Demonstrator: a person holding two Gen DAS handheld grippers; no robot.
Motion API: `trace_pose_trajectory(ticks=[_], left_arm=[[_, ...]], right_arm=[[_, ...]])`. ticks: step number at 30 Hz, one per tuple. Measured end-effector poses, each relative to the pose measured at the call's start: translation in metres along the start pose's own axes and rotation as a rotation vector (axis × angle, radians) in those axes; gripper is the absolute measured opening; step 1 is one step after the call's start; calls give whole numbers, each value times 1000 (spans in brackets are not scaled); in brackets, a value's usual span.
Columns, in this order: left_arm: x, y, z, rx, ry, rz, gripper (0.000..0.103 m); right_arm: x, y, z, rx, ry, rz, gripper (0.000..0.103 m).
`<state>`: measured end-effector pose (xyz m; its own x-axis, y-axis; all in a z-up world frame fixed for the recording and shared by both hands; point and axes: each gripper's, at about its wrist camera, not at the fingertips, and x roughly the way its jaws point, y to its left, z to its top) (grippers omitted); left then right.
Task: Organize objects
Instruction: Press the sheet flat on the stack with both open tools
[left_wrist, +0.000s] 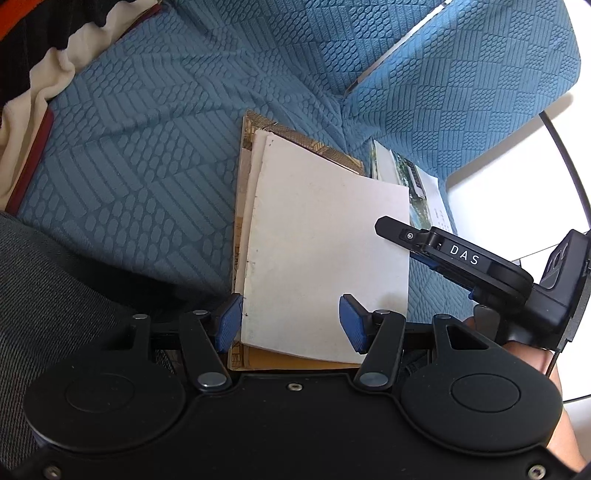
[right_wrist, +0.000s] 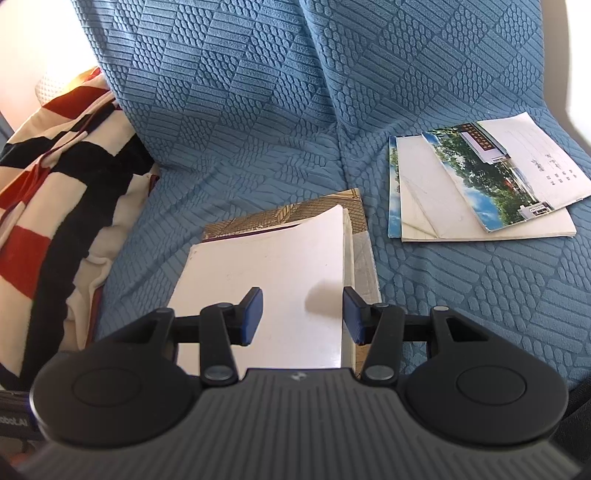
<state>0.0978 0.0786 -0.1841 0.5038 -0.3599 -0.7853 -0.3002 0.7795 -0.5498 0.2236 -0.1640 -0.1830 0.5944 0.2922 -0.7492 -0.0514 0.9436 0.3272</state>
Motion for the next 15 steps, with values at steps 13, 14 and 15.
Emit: trace_pose_trajectory(ticks=[13,14,15], left_arm=[[7,-5,-2,12,13,10,54],[7,-6,-2,12,13,13,54],[8,-6,-2,9,13,17,54]], right_arm=[[6,-4,0,-5,9,-21,50],[6,-4,0,-9,9,-22,50],[7,-4,0,-14,8,-22,50]])
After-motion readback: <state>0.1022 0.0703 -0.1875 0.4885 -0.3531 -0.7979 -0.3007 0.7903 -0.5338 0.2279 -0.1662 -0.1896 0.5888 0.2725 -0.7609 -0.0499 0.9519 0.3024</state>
